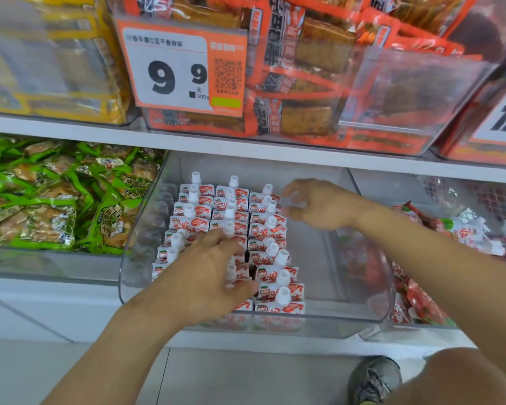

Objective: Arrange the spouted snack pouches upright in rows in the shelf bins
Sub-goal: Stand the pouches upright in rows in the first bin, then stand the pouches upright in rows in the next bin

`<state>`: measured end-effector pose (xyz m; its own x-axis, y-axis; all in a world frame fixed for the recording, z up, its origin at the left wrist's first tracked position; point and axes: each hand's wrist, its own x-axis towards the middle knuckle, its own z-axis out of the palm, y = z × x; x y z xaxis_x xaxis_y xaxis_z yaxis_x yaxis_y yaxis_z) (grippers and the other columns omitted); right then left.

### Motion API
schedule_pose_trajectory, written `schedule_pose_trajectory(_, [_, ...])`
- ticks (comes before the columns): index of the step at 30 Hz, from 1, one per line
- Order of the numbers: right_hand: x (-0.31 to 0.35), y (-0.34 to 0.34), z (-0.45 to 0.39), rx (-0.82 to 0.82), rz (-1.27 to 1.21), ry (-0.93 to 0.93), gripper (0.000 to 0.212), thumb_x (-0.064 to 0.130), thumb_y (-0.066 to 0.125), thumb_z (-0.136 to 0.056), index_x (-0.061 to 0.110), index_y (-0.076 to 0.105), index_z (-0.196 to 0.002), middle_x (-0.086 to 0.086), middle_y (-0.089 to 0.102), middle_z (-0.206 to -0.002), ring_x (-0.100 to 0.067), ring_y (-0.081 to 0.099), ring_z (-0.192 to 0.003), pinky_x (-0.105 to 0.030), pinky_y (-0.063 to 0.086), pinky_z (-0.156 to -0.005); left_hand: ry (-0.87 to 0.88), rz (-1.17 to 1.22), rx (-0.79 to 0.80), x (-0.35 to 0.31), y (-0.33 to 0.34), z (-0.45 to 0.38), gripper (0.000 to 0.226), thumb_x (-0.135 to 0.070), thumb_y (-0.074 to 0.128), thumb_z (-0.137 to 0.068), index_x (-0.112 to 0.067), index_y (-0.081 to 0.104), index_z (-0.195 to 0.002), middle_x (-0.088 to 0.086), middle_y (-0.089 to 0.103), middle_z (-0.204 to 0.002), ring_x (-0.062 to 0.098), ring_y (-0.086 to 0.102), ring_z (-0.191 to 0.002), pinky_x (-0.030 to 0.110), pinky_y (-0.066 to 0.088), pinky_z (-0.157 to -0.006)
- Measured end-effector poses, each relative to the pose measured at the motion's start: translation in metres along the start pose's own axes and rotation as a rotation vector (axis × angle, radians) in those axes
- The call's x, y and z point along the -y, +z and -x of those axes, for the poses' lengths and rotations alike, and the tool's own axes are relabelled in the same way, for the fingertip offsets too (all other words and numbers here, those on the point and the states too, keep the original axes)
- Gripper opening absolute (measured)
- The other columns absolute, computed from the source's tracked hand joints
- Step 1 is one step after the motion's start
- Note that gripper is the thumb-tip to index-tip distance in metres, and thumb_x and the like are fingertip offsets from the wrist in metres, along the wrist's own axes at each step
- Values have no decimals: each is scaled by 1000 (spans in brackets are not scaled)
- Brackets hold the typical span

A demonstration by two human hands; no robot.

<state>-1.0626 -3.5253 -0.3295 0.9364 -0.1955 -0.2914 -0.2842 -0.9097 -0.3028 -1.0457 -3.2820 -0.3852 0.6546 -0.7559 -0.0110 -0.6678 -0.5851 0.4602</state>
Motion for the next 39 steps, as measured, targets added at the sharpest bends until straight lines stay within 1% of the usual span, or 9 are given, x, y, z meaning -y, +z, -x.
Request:
schedule_pose_trajectory(4, [27, 18, 77, 331, -320, 11, 14, 36, 63, -94, 35, 55, -106, 20, 64, -98, -25, 72, -89, -38, 59, -84, 29, 36, 30, 3, -2, 3, 70, -59, 68, -78, -31, 45, -138, -11, 37, -141, 9, 38, -130, 23, 34, -106])
schedule_pose_trajectory(10, [33, 51, 86, 64, -274, -53, 37, 40, 64, -92, 32, 57, -128, 6, 66, -126, -17, 62, -114, -32, 49, -100, 44, 54, 14, 1, -4, 8, 69, -54, 72, -76, -29, 48, -136, -12, 43, -137, 5, 44, -125, 14, 32, -95])
schedule_pose_trajectory(16, [10, 56, 101, 150, -611, -141, 29, 32, 66, -93, 39, 54, -118, 18, 66, -116, -7, 62, -114, -34, 49, -103, -36, -9, 6, -8, -3, 14, 71, -60, 67, -78, -30, 45, -139, -6, 37, -148, 13, 38, -135, 28, 34, -108])
schedule_pose_trajectory(19, [-12, 48, 123, -133, -398, -176, 47, 42, 69, -87, 33, 55, -132, 16, 63, -126, -4, 63, -108, -29, 51, -97, 12, -52, -195, -30, -3, 19, 63, -60, 64, -80, -33, 48, -135, -12, 41, -143, 8, 37, -133, 19, 31, -106])
schedule_pose_trajectory(22, [-54, 28, 148, -434, -600, -130, 19, 25, 75, -85, 24, 72, -103, 9, 74, -91, -5, 69, -76, -26, 56, -78, 130, 97, -321, -71, 2, 17, 41, -47, 66, -84, -34, 58, -122, -21, 53, -126, -9, 45, -118, 0, 25, -97])
schedule_pose_trajectory(25, [-102, 10, 166, -663, -610, -78, 12, 18, 79, -81, 23, 73, -89, 9, 71, -71, -7, 66, -66, -13, 50, -66, 233, 223, -324, -120, 17, 4, 28, -40, 65, -82, -35, 63, -109, -21, 63, -107, -11, 53, -103, 1, 33, -89])
schedule_pose_trajectory(30, [-176, 10, 182, -420, -425, -58, 20, 27, 85, -74, 31, 72, -88, 11, 70, -81, -3, 66, -74, -25, 54, -70, 426, 161, -137, -194, 34, -37, 21, -38, 70, -85, -31, 66, -105, -18, 67, -101, -6, 58, -95, 12, 42, -86])
schedule_pose_trajectory(35, [-207, 16, 177, -284, -181, -111, 45, 42, 88, -65, 28, 72, -104, 9, 66, -97, -8, 58, -87, -18, 44, -73, 436, -184, 293, -236, 55, -105, 36, -42, 73, -81, -21, 65, -110, -6, 69, -102, 7, 60, -81, 26, 49, -72])
schedule_pose_trajectory(39, [-216, 25, 161, -222, 24, -220, 65, 43, 85, -64, 26, 65, -124, 2, 59, -121, -18, 49, -110, -22, 32, -91, 386, -319, 454, -244, 80, -135, 42, -45, 77, -76, -10, 64, -95, 3, 58, -68, 16, 48, -57, 30, 35, -51])
